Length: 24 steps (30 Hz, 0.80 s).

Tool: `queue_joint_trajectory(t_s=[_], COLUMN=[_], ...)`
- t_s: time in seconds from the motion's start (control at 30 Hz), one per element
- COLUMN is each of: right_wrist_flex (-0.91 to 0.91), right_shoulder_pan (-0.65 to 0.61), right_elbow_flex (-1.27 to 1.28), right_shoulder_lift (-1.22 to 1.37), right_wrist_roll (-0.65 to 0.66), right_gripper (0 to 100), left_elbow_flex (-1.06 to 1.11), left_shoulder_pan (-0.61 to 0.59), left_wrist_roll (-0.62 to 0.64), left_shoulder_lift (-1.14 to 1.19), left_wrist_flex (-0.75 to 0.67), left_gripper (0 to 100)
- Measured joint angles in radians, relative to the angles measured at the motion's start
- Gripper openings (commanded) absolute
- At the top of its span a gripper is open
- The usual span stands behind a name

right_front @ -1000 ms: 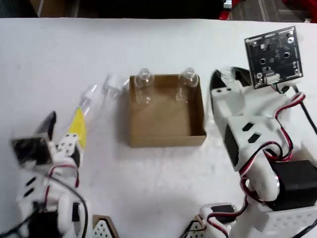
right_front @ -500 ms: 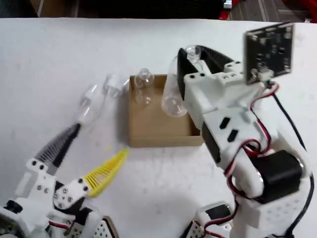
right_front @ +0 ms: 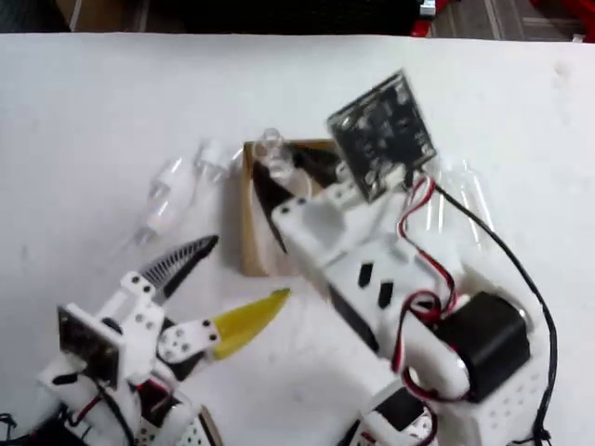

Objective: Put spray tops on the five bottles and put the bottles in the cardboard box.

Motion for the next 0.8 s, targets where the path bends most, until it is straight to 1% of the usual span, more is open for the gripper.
queue_joint_trajectory(t_s=[0.13,0.3,0.57,0.8], right_wrist_flex=[0.06,0.086,0.094,0.094], right_shoulder_pan=[-0.02,-0.018,-0.018,-0.018], right_elbow_flex=[0.0,0.0,0.0,0.0], right_shoulder_lift=[-0.034,-0.04,-0.04,-0.04], right_wrist_roll=[0.017,0.023,0.023,0.023], right_gripper=[1.5,1.5,1.5,1.5], left_elbow_flex=[0.086,0.173,0.189,0.189], left_shoulder_pan=[-0.064,-0.086,-0.087,-0.157], left_wrist_roll=[0.0,0.0,0.0,0.0], left_shoulder_lift=[0.0,0.0,0.002,0.002], left_wrist_flex=[-0.083,-0.178,-0.198,-0.219], left_gripper=[33,33,33,33])
